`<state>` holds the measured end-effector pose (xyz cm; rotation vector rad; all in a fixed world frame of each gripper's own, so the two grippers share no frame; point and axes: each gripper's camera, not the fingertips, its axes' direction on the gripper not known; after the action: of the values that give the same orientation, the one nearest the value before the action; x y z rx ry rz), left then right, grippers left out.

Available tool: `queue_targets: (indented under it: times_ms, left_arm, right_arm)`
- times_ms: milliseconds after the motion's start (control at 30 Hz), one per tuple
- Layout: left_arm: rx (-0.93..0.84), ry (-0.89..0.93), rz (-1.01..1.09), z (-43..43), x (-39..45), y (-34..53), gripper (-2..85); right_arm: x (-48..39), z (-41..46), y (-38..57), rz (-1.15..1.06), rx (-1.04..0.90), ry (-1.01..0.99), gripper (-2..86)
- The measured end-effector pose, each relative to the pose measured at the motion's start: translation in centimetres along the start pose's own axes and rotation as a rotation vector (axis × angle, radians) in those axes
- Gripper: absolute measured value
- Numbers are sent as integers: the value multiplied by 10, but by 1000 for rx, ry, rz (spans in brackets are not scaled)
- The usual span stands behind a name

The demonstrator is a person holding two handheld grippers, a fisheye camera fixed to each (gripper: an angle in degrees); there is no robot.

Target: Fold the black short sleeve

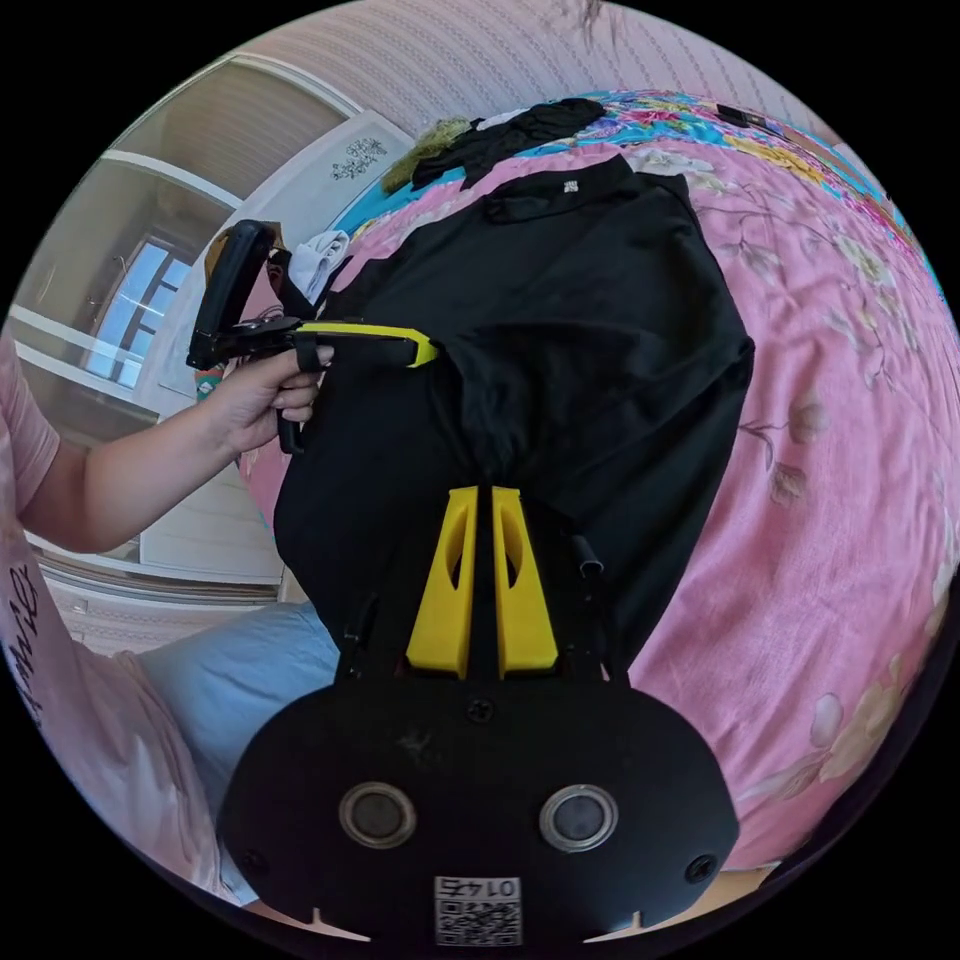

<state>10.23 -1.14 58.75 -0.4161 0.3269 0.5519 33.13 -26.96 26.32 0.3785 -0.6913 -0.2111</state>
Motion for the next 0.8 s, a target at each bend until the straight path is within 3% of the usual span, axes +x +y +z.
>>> queue_targets:
  times_ms: [233,400,633,767,800]
  left_arm:
    - [-4,50,-58,-23,-25,16,49]
    - [74,-21,-9,-72,-34,12,17]
    - [242,102,69,-59,-27,-88,61]
    - [202,128,95,-36,-16,-135,68]
    - [159,116,128,-28,-10,-145,28]
  right_arm:
    - [1,-5,-12,63,20,-69,16]
    - [14,-45,-28,124,180,-8,32]
    - [58,-52,-69,351,328,65,73]
    - [65,-35,-85,404,268,25,65]
    - [64,-34,-86,401,286,18,57]
